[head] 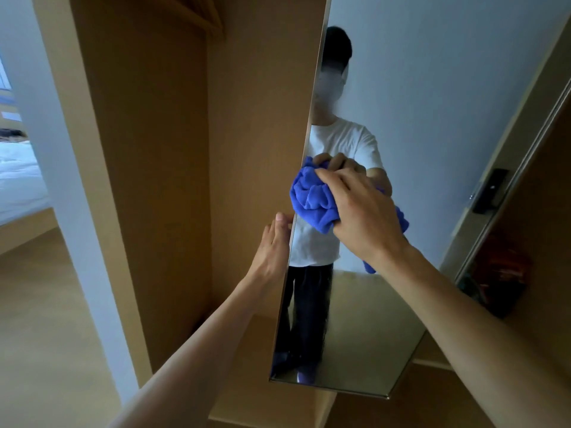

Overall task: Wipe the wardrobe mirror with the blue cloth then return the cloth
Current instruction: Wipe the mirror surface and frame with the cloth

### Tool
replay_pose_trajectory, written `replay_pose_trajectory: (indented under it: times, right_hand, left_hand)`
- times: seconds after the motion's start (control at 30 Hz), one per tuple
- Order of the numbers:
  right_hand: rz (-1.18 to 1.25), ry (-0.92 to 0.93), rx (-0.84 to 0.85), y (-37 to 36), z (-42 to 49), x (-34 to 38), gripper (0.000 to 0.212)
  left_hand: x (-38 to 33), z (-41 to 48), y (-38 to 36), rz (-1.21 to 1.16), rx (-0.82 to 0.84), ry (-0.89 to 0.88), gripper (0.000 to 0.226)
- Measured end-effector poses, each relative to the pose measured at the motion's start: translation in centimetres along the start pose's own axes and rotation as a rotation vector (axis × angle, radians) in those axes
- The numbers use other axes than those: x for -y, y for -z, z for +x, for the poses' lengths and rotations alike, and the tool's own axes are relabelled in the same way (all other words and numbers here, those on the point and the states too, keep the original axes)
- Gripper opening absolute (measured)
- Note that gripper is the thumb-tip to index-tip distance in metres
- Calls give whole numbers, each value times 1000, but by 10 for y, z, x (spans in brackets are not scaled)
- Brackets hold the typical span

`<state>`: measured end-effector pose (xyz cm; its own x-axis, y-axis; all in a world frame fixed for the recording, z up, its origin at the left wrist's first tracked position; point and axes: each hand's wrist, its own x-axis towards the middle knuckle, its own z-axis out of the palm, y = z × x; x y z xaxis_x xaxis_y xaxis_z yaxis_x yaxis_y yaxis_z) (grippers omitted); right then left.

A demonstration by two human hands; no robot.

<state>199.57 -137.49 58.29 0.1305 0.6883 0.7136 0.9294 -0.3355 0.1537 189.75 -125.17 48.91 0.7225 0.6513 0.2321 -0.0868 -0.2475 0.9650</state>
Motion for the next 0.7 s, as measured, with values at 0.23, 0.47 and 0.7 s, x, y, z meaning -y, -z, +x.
replay_pose_trajectory:
  times: [0.23, 0.47, 0.7]
  right_hand:
    - [-155, 93, -17, -3, -5, 3, 52]
    - [-139, 102, 64, -33, -40, 12, 64]
    - [-87, 82, 203, -62, -82, 27, 68]
  left_hand:
    - [3, -8, 7, -4, 44, 4, 48]
    - [17, -8, 1, -63, 23, -2, 70]
    - [19, -9, 0, -73, -4, 60, 53]
